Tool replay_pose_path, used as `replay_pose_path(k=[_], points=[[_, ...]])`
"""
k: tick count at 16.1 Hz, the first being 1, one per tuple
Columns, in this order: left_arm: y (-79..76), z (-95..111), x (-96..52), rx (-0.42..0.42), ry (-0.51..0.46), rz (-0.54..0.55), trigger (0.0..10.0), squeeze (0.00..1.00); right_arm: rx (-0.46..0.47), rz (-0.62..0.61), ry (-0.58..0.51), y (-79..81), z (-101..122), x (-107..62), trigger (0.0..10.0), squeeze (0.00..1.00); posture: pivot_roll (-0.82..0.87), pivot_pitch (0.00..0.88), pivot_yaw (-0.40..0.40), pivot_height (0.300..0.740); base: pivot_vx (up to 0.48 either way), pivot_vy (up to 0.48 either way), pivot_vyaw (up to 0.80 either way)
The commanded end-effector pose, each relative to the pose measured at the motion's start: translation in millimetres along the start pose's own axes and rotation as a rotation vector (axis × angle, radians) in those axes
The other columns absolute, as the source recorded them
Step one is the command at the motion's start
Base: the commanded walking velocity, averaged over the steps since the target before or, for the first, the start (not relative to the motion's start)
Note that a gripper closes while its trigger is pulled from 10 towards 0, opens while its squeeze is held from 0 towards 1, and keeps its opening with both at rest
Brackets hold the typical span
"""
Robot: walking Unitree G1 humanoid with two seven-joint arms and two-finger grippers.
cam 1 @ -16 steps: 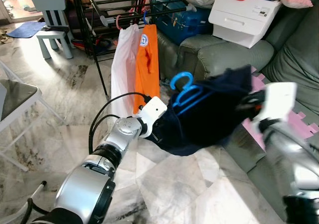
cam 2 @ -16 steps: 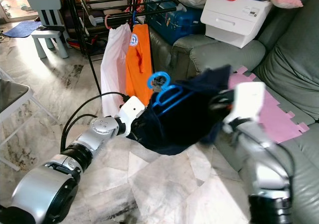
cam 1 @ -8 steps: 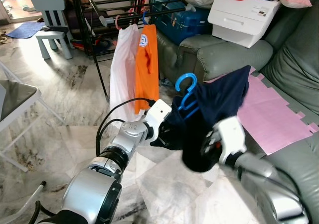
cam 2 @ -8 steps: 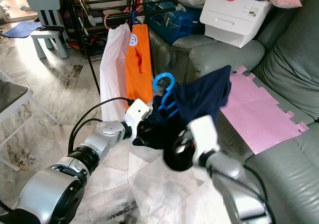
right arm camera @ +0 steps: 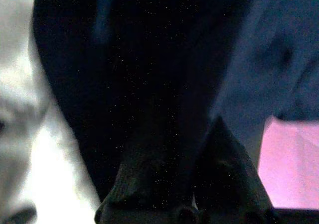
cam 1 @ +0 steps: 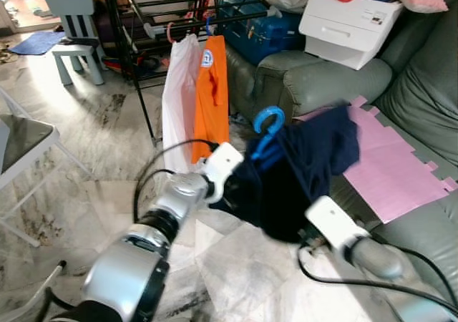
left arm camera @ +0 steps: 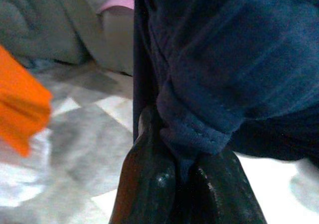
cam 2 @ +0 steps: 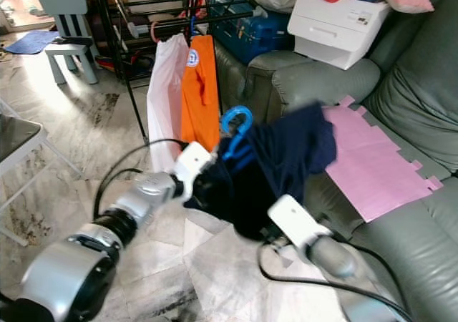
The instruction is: Hang hanger
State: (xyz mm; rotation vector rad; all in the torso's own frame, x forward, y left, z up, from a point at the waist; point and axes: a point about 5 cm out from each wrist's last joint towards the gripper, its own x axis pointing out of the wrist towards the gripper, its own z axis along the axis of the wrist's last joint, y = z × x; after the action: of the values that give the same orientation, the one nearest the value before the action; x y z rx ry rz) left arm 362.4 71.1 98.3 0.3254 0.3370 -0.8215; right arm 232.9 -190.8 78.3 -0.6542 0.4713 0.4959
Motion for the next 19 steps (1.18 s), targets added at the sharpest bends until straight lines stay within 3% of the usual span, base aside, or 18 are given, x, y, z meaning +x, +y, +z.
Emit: replay_pose_path(k=[1, 3, 9, 10, 11, 12, 13, 14, 15, 16, 19], points=[[10.4, 26, -1.3, 0.076, -0.081, 0.037, 0.0, 0.0, -0.051, 0.012, 0.044, 1.1, -9, -3.3, 10.0, 1.0, -0.05, 0.0, -0.026, 0.74, 0.0, 0.0, 0.0], [14.1, 29, -2.4, 0.079, -0.081, 0.054, 0.0, 0.0, -0.027, -0.07, 0.067, -10.3, -18, -11.3, 10.0, 1.0, -0.05, 0.0, -0.027, 0.74, 0.0, 0.0, 0.0], [19.4, 38, -8.4, 0.3, -0.068, -0.01, 0.0, 0.0, -0.033, 0.063, -0.102, -17.1, 2, -38.6, 10.0, 1.0, -0.06, 0.0, -0.02, 0.74, 0.0, 0.0, 0.0], [25.7, 38, -11.7, 0.308, -0.053, 0.007, 0.0, 0.0, -0.021, 0.022, -0.123, -26.9, 7, -41.1, 10.0, 1.0, -0.06, 0.0, -0.019, 0.74, 0.0, 0.0, 0.0], [27.7, 40, -12.2, 0.302, -0.059, 0.02, 0.0, 0.0, -0.016, -0.122, -0.105, -41.0, 4, -35.1, 10.0, 1.0, -0.06, 0.0, -0.022, 0.74, 0.0, 0.0, 0.0], [27.8, 42, -11.7, 0.281, -0.069, 0.026, 0.0, 0.0, -0.068, -0.219, -0.103, -48.6, 2, -30.6, 10.0, 1.0, -0.05, 0.0, -0.024, 0.74, 0.0, 0.0, 0.0], [27.1, 44, -10.7, 0.265, -0.084, 0.035, 0.0, 0.0, 0.038, -0.351, -0.181, -58.7, 9, -27.5, 10.0, 1.0, -0.05, 0.0, -0.025, 0.74, 0.0, 0.0, 0.0], [26.9, 44, -10.5, 0.262, -0.089, 0.038, 0.0, 0.0, 0.088, -0.381, -0.209, -61.0, 12, -27.2, 10.0, 1.0, -0.05, 0.0, -0.025, 0.74, 0.0, 0.0, 0.0], [23.9, 43, -8.9, 0.259, -0.092, 0.027, 0.0, 0.0, 0.181, -0.365, -0.349, -55.7, 28, -27.0, 10.0, 1.0, -0.05, 0.0, -0.026, 0.74, 0.0, 0.0, 0.0], [21.3, 42, -7.8, 0.259, -0.092, 0.014, 0.0, 0.0, 0.169, -0.366, -0.421, -51.9, 38, -27.9, 10.0, 1.0, -0.05, 0.0, -0.026, 0.74, 0.0, 0.0, 0.0], [19.1, 41, -7.1, 0.253, -0.097, -0.005, 0.0, 0.0, 0.156, -0.273, -0.412, -37.4, 37, -19.6, 10.0, 1.0, -0.05, 0.0, -0.028, 0.74, 0.0, 0.0, 0.0]])
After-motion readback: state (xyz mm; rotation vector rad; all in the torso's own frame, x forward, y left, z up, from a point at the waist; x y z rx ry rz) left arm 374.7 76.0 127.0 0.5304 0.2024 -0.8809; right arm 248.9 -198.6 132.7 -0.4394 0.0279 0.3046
